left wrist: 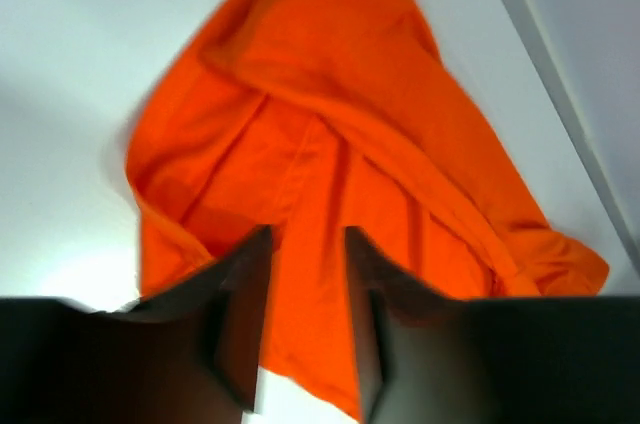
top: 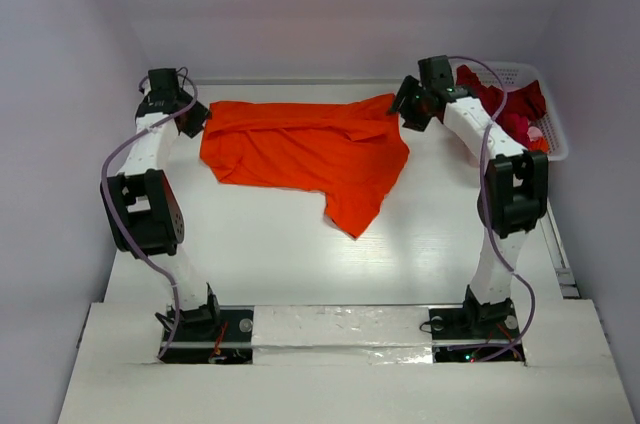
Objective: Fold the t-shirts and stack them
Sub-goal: Grap the side of the flattened tshirt closest away from the robot with both arms
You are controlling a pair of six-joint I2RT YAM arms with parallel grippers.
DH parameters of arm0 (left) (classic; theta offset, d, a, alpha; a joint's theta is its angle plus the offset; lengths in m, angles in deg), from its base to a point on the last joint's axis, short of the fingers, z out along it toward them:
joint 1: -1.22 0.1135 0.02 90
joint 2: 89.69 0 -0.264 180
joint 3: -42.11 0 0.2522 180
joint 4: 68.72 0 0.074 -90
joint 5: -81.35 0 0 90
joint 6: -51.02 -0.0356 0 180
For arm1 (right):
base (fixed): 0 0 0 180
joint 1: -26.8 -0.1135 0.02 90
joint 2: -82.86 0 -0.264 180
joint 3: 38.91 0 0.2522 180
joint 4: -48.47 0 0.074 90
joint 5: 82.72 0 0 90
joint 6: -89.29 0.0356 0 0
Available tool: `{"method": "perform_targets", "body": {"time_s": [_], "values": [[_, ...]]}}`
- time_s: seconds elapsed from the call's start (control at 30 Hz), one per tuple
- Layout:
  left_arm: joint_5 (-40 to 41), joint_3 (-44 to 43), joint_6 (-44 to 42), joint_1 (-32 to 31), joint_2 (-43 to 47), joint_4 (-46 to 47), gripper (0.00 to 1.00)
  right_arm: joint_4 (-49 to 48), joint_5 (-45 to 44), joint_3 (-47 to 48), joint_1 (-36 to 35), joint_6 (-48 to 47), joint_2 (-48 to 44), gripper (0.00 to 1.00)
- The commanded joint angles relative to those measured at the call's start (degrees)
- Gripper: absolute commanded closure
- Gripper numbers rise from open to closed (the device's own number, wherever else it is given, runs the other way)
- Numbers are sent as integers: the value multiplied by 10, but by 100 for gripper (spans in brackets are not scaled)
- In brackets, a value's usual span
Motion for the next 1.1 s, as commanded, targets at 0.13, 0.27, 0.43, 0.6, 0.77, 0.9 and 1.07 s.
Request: {"method": "perform_targets", "body": {"time_s": [0.13,0.27,0.43,0.6,0.77,0.9,1.07], "values": [[-18,89,-32,-35,66,-15,70,-10,9,-95,-84,-24,-109,37],[6,115,-44,-47,95,-23,22,-26,20,-135,-89,-15,-131,36],[22,115,-54,-47,80,-30,22,-29,31,-148,-100,-13,-142,37],[38,118,-58,-52,64,-20,31,-32,27,-159,-113,-10,-160,37],[40,116,-63,-52,34,-16,42,-31,29,-165,-113,-9,-165,37],[43,115,-67,-52,9,-12,41,-30,29,-163,-113,-9,-167,37],[46,118,-68,-52,-8,-10,42,-29,27,-156,-113,-11,-164,38]]}}
